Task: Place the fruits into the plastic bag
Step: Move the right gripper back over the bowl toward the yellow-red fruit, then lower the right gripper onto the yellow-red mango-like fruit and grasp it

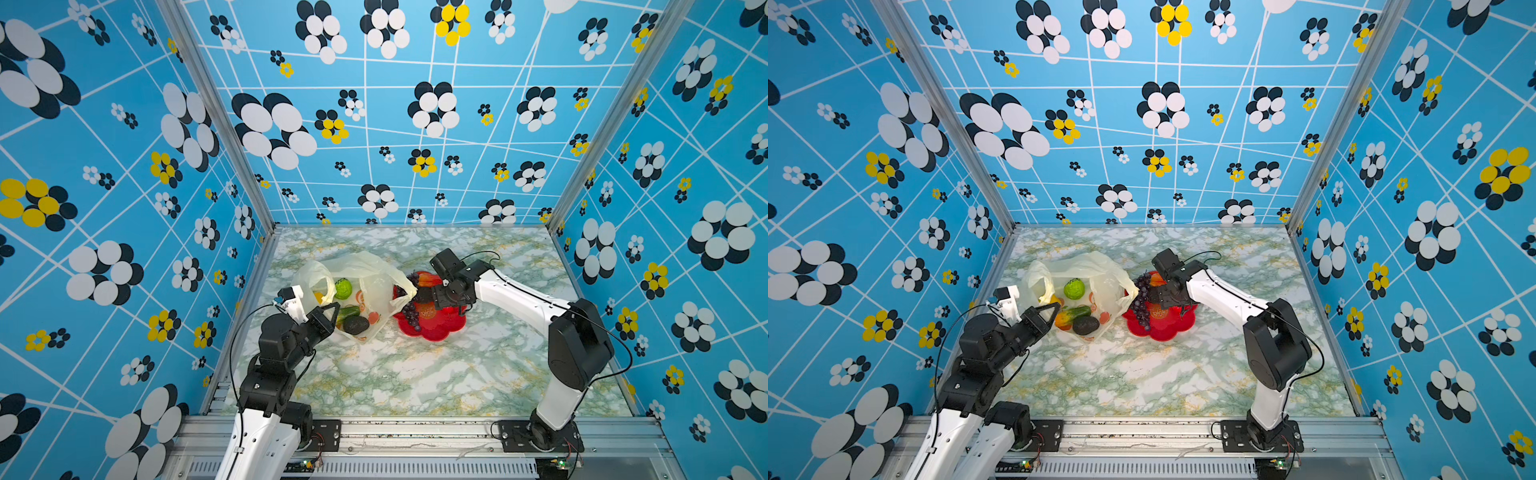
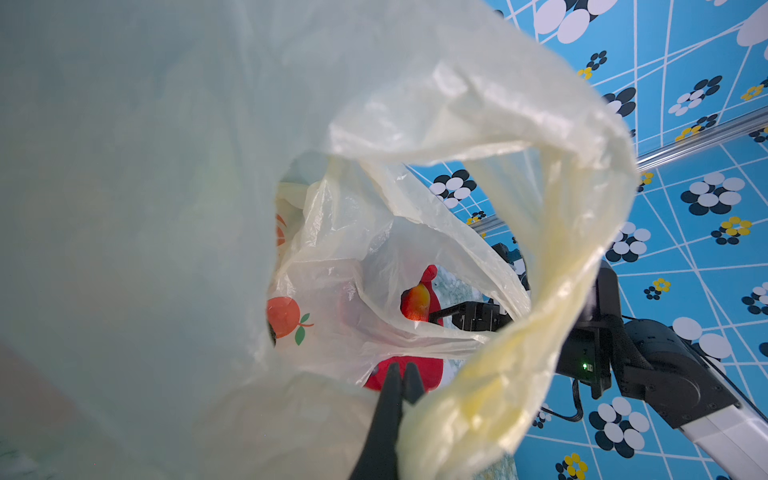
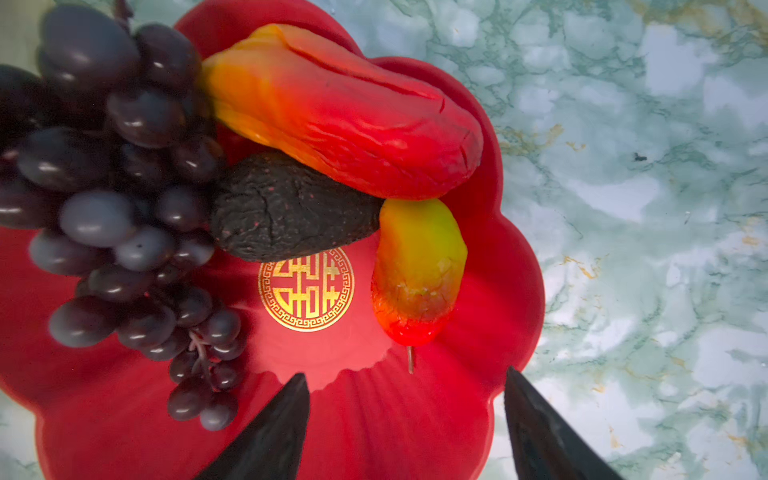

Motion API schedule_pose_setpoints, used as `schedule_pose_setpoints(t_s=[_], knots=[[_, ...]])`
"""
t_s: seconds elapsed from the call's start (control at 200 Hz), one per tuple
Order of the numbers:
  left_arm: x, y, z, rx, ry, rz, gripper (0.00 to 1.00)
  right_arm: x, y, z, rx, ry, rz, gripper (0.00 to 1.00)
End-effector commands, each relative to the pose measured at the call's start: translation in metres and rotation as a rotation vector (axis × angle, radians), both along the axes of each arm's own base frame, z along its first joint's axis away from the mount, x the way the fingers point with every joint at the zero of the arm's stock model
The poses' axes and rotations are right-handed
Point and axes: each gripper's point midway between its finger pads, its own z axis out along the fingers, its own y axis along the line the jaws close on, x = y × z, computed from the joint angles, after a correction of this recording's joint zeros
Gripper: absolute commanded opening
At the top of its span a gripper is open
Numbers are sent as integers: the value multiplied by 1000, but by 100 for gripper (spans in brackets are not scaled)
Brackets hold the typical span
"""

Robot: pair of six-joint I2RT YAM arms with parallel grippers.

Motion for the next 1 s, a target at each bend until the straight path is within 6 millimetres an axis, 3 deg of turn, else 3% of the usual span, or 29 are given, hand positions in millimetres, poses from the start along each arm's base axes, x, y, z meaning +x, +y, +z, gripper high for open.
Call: schedule_pose_setpoints(t_s=[0.0,0.305,0.995], knots=[[0,2,5,20,-14,5,0,4,-4,0,-20,16,-11,75],[0,2,6,8,-12,3,0,6,-7,-9,-26,33,-17,72],[-6,5,4,26,-13,16,0,27,7,-36,-5,80,-21,63]])
